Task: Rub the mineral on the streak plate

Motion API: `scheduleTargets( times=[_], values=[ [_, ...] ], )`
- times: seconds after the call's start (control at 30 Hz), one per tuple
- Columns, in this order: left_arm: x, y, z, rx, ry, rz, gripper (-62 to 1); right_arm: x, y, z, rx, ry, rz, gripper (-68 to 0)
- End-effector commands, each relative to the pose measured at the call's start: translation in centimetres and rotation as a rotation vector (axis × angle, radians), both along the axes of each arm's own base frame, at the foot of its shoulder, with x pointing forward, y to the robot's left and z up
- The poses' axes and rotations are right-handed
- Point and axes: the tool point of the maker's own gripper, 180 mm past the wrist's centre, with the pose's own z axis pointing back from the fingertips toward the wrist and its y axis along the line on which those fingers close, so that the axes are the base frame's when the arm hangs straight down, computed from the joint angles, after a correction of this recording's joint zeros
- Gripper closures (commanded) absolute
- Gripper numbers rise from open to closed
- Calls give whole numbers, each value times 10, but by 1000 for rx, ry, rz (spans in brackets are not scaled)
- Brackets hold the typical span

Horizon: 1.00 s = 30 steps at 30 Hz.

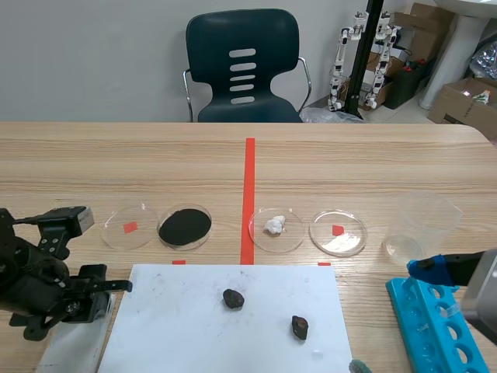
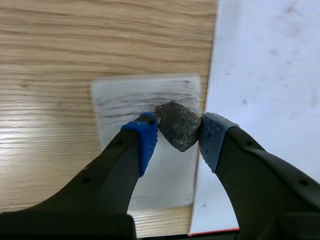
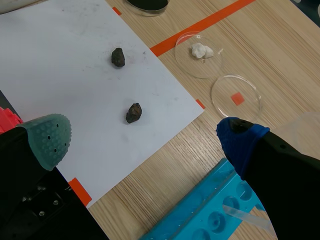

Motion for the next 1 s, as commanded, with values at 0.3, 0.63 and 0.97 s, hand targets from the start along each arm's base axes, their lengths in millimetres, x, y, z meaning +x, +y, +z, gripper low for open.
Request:
scheduleTargets(
  times=[0.3,0.63,0.97],
  values=[
    [-2,53,2,291,2,70,-100,3,4,9,24,-24,2,-608],
    [-2,80,9,438,-22,100,-100,3,4,9,24,-24,2,-608],
    [-11,88,7,437,-92,124,-100,3,4,9,24,-24,1,-608]
  ],
)
